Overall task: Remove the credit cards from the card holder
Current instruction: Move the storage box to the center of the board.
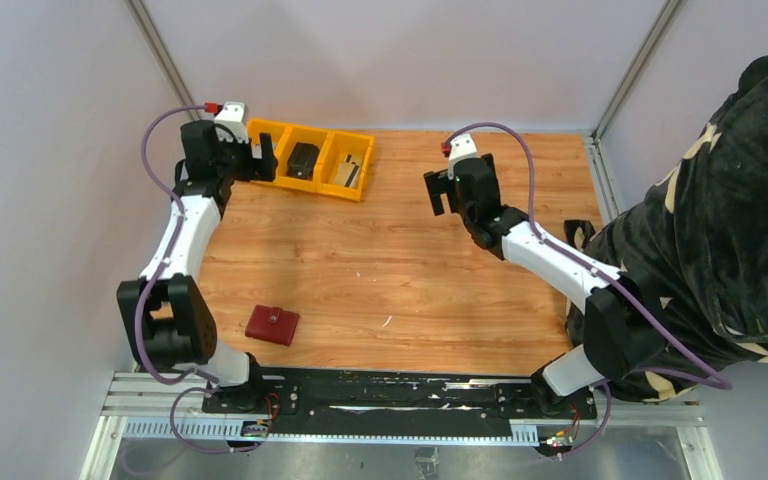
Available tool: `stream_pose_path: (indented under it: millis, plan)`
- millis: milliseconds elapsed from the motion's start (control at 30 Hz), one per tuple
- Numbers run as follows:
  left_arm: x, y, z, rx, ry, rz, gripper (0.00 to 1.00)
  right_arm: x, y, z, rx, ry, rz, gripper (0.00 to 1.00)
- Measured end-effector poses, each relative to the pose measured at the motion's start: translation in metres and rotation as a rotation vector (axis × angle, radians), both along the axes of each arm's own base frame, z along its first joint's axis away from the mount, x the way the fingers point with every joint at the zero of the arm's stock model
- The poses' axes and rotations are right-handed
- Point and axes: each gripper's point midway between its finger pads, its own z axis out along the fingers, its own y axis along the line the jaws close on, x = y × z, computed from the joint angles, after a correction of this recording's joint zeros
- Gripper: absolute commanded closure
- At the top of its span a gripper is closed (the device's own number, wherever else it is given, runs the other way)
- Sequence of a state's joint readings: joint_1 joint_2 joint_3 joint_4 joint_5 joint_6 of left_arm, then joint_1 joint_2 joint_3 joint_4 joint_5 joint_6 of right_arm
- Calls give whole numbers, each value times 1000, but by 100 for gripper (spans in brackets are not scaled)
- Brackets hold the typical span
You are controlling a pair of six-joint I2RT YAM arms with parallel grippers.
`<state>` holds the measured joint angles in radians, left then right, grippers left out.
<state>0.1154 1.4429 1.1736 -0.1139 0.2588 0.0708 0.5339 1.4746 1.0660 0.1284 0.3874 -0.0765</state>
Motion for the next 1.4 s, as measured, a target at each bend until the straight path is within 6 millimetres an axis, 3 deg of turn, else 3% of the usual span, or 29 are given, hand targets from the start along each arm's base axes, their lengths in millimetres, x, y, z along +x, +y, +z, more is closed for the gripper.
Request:
stream_pose_path:
  millis: [167,300,400,467,600,667,800,933,1133,1400]
  plan:
    - [26,-18,-22,-24,104,-53,0,-15,28,-30,85,137,85,0]
    - [38,-45,-42,-32,181,-111,3,-19,43,-27,262,181,69,0]
    - [56,-55,-42,-39,198,-125,5,-18,48,-24,419,225,62,0]
    - [74,-53,-34,-35,190,-110,6,-13,43,-23,535,258,68,0]
    - [99,-43,-20,-15,159,-70,7,-8,31,-25,596,280,45,0]
    - [109,-40,-16,-5,151,-54,9,-13,38,-27,584,291,60,0]
    - [133,-32,-17,25,155,-27,24,-29,57,-34,525,317,93,3]
    - [149,-25,-37,42,198,-7,27,-43,74,-39,451,316,110,9]
    - [150,-14,-86,54,309,19,30,-56,87,-30,411,280,135,14]
    - [149,-1,-113,84,363,70,40,-70,100,-13,391,234,177,19]
